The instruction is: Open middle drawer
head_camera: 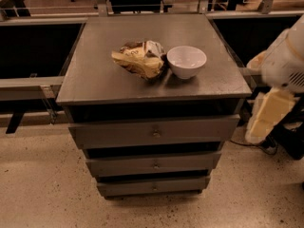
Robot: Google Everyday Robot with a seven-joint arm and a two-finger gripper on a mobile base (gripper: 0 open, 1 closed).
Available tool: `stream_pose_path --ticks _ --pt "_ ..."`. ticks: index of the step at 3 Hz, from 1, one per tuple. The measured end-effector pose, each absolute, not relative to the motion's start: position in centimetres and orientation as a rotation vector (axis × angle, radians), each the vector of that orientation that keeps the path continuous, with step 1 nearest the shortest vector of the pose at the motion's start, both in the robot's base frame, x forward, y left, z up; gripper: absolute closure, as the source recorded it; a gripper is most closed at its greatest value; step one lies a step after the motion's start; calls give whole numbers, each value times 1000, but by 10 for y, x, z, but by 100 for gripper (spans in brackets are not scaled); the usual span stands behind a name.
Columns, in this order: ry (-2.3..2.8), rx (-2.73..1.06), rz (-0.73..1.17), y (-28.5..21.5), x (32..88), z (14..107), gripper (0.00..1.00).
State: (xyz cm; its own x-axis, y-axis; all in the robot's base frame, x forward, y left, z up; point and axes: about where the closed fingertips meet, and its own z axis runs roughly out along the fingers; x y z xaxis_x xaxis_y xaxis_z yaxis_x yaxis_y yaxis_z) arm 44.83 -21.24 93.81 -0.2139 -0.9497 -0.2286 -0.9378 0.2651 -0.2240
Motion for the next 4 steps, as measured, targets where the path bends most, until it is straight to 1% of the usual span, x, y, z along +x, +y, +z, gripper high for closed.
stream_pose_path --ticks 1,2,3,4 --pt "2179 -1818 -34 -192 456 818 0" --pt "2179 -1817 -35 -193 456 821 0" --pt "2169 -1805 -31 -192 459 791 0" --pt "2098 -1810 50 -185 442 722 0"
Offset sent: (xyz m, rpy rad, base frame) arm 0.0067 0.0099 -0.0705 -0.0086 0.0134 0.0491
